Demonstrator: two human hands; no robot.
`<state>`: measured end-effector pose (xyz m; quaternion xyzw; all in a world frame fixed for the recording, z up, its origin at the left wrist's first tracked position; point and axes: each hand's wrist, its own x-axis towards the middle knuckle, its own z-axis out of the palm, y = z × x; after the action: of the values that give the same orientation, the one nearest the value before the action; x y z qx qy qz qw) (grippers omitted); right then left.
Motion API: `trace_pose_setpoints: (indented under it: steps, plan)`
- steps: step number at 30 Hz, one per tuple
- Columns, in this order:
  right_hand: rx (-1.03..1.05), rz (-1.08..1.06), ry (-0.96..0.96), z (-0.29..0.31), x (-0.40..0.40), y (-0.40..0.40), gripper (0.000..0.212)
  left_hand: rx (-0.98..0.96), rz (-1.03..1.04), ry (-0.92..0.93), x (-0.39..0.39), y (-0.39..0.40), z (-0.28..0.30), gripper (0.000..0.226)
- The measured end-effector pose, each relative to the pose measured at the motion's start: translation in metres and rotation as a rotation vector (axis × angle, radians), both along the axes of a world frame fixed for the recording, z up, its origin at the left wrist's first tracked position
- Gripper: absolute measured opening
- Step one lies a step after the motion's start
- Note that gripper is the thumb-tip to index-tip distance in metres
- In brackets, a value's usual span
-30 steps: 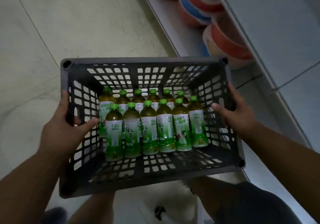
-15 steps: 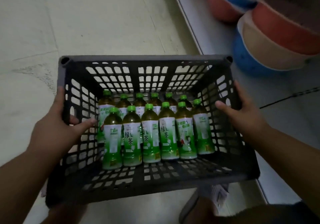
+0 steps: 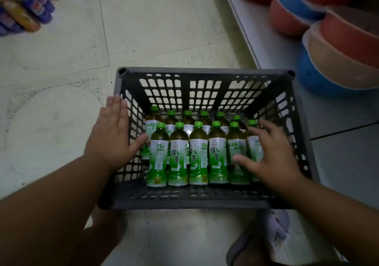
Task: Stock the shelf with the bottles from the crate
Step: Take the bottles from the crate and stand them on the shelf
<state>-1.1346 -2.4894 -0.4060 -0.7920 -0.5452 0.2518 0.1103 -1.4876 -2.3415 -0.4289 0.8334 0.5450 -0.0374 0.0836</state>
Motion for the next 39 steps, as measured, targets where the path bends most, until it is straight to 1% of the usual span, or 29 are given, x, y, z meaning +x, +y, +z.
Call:
trace_pose_setpoints:
  steps: [2, 3, 5, 7, 9, 11, 14, 16, 19, 21, 22, 23, 25, 26, 27, 29, 30, 31, 32, 35, 39]
  plan:
    - [-0.083, -0.013, 0.228, -0.014, -0.035, 0.011, 0.113, -0.022, 0.012, 0.0, -0.001, 0.001, -0.001, 0.111]
    - [-0.124, -0.013, 0.298, -0.023, -0.052, 0.02, 0.115, -0.034, 0.013, -0.003, 0.0, 0.001, -0.001, 0.113]
    - [-0.188, 0.015, 0.365, -0.044, -0.084, 0.044, 0.113, -0.049, 0.01, -0.016, -0.001, 0.001, 0.0, 0.115]
    - [-0.189, 0.032, 0.404, -0.066, -0.113, 0.07, 0.099, -0.059, 0.019, -0.036, -0.003, 0.001, 0.0, 0.117]
    - [-0.174, 0.052, 0.383, -0.084, -0.137, 0.096, 0.09, -0.065, 0.021, -0.033, -0.003, 0.002, 0.0, 0.121]
    - [-0.189, 0.09, 0.281, -0.098, -0.155, 0.12, 0.088, -0.066, 0.017, -0.025, -0.002, 0.003, 0.0, 0.124]
    - [-0.237, 0.255, -0.091, -0.111, -0.174, 0.143, 0.089, -0.074, 0.02, -0.01, -0.002, 0.004, -0.001, 0.122]
    - [-0.309, 0.344, -0.278, -0.117, -0.181, 0.151, 0.095, -0.073, 0.026, -0.008, -0.003, 0.005, -0.002, 0.122]
    - [-0.363, 0.455, -0.428, -0.127, -0.189, 0.155, 0.096, -0.067, 0.019, -0.031, -0.003, 0.006, -0.004, 0.121]
    - [-0.366, 0.472, -0.451, -0.132, -0.194, 0.156, 0.094, -0.061, 0.014, -0.06, -0.004, 0.006, -0.005, 0.12]
    - [-0.354, 0.453, -0.437, -0.133, -0.195, 0.156, 0.096, -0.059, 0.01, -0.069, -0.004, 0.006, -0.005, 0.12]
    - [-0.332, 0.424, -0.404, -0.132, -0.196, 0.154, 0.102, -0.06, 0.008, -0.075, -0.004, 0.006, -0.006, 0.12]
    - [-0.251, 0.372, -0.27, -0.127, -0.197, 0.147, 0.113, -0.069, 0.013, -0.077, -0.005, 0.006, -0.006, 0.121]
    - [-0.203, 0.345, -0.167, -0.125, -0.197, 0.144, 0.11, -0.073, 0.02, -0.076, -0.005, 0.006, -0.006, 0.121]
    - [-0.169, 0.295, -0.028, -0.123, -0.196, 0.141, 0.102, -0.077, 0.024, -0.078, -0.005, 0.006, -0.006, 0.121]
    - [-0.153, 0.095, 0.312, -0.117, -0.189, 0.137, 0.079, -0.082, 0.022, -0.095, -0.005, 0.006, -0.006, 0.122]
    - [-0.143, -0.016, 0.465, -0.114, -0.184, 0.138, 0.074, -0.08, 0.022, -0.107, -0.006, 0.006, -0.006, 0.122]
    - [-0.115, -0.107, 0.587, -0.111, -0.178, 0.14, 0.073, -0.078, 0.022, -0.12, -0.006, 0.006, -0.006, 0.122]
    - [-0.075, -0.158, 0.661, -0.107, -0.171, 0.144, 0.074, -0.076, 0.022, -0.131, -0.007, 0.006, -0.006, 0.122]
    - [0.042, -0.162, 0.73, -0.085, -0.15, 0.159, 0.069, -0.066, 0.027, -0.124, -0.007, 0.006, -0.009, 0.122]
    - [0.145, -0.116, 0.738, -0.028, -0.128, 0.162, 0.054, -0.081, 0.03, -0.035, -0.004, 0.006, -0.002, 0.127]
